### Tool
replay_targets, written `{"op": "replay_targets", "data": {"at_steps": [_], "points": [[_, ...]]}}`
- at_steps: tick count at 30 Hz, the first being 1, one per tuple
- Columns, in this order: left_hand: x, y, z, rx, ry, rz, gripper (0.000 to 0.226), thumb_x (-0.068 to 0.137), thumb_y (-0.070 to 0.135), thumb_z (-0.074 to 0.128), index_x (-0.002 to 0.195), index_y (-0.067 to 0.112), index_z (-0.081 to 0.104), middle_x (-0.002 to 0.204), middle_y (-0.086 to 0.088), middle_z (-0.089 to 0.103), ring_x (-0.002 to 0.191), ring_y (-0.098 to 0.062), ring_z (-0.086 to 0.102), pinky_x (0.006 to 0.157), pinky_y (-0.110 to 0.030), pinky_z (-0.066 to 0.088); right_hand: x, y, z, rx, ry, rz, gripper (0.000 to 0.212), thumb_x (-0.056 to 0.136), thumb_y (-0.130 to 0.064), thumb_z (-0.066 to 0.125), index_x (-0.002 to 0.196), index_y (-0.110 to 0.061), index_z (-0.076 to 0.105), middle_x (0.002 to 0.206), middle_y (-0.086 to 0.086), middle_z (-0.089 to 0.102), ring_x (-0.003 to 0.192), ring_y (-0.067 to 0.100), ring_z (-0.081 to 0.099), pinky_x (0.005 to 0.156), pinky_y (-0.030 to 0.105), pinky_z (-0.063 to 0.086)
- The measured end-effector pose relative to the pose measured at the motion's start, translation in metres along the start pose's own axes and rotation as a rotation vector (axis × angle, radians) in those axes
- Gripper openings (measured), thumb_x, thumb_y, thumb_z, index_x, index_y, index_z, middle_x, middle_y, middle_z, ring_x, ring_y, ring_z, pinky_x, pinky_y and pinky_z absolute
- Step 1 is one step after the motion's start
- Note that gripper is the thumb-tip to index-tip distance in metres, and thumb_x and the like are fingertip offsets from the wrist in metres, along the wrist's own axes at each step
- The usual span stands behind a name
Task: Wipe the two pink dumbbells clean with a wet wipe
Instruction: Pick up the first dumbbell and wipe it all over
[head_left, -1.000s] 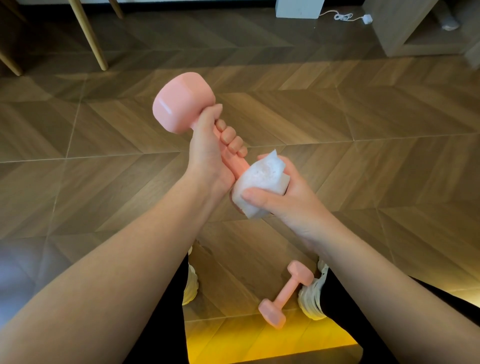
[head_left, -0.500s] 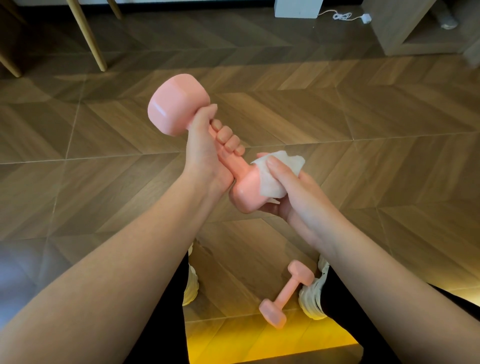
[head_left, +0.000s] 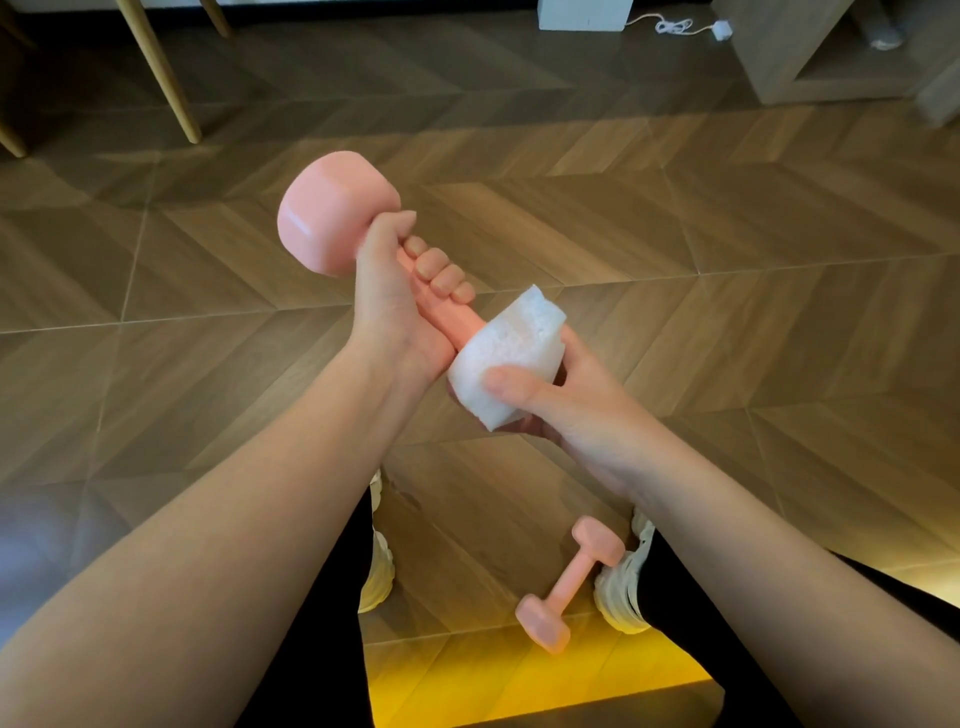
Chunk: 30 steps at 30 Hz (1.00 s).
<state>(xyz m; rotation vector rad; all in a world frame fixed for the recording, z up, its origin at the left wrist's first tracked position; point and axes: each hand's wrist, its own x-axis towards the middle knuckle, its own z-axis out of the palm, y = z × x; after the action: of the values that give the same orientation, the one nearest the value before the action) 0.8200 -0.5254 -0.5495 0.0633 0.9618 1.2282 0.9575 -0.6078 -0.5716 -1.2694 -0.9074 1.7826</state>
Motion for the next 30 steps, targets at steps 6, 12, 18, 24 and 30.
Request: {"op": "replay_targets", "data": {"at_steps": [6, 12, 18, 24, 30], "points": [[0.000, 0.005, 0.000, -0.023, -0.011, 0.008, 0.039, 0.092, 0.025, 0.053, 0.058, 0.021, 0.036, 0.050, 0.007, 0.026, 0.041, -0.011, 0.026, 0.042, -0.023, 0.030, 0.001, 0.001, -0.003, 0.123, -0.097, -0.048, 0.072, 0.063, -0.044, 0.089, 0.124, -0.023, 0.058, 0.117, 0.004, 0.066, 0.103, 0.019, 0.068, 0.075, 0.034, 0.057], [0.002, 0.006, -0.002, -0.016, -0.020, -0.016, 0.040, 0.092, 0.025, 0.052, 0.056, 0.022, 0.035, 0.049, 0.008, 0.024, 0.041, -0.011, 0.025, 0.042, -0.023, 0.029, 0.004, 0.002, -0.002, 0.306, -0.074, 0.034, 0.068, 0.072, -0.049, 0.073, 0.128, -0.014, 0.056, 0.114, 0.009, 0.067, 0.097, 0.026, 0.069, 0.073, 0.042, 0.059], [0.000, 0.003, 0.000, 0.049, -0.057, -0.003, 0.039, 0.093, 0.026, 0.051, 0.057, 0.022, 0.034, 0.049, 0.007, 0.024, 0.040, -0.012, 0.025, 0.041, -0.023, 0.029, 0.006, -0.001, 0.000, 0.311, 0.004, 0.074, 0.046, 0.081, -0.042, 0.071, 0.117, -0.015, 0.062, 0.099, 0.007, 0.071, 0.087, 0.022, 0.070, 0.068, 0.043, 0.058], [-0.002, -0.008, 0.000, 0.139, -0.083, -0.013, 0.032, 0.090, 0.027, 0.060, 0.064, 0.020, 0.044, 0.053, 0.005, 0.041, 0.044, -0.011, 0.038, 0.048, -0.024, 0.038, 0.000, 0.003, 0.003, 0.132, 0.034, 0.044, 0.050, 0.074, -0.027, 0.080, 0.117, -0.022, 0.057, 0.109, 0.005, 0.072, 0.097, 0.019, 0.072, 0.077, 0.038, 0.060], [0.000, -0.009, -0.002, 0.153, -0.009, -0.042, 0.033, 0.092, 0.027, 0.061, 0.067, 0.021, 0.040, 0.050, 0.007, 0.034, 0.040, -0.010, 0.032, 0.045, -0.022, 0.035, -0.002, 0.007, 0.002, 0.088, 0.092, 0.005, 0.029, 0.086, -0.033, 0.073, 0.111, -0.027, 0.061, 0.104, 0.001, 0.075, 0.099, 0.017, 0.072, 0.082, 0.043, 0.060]]}}
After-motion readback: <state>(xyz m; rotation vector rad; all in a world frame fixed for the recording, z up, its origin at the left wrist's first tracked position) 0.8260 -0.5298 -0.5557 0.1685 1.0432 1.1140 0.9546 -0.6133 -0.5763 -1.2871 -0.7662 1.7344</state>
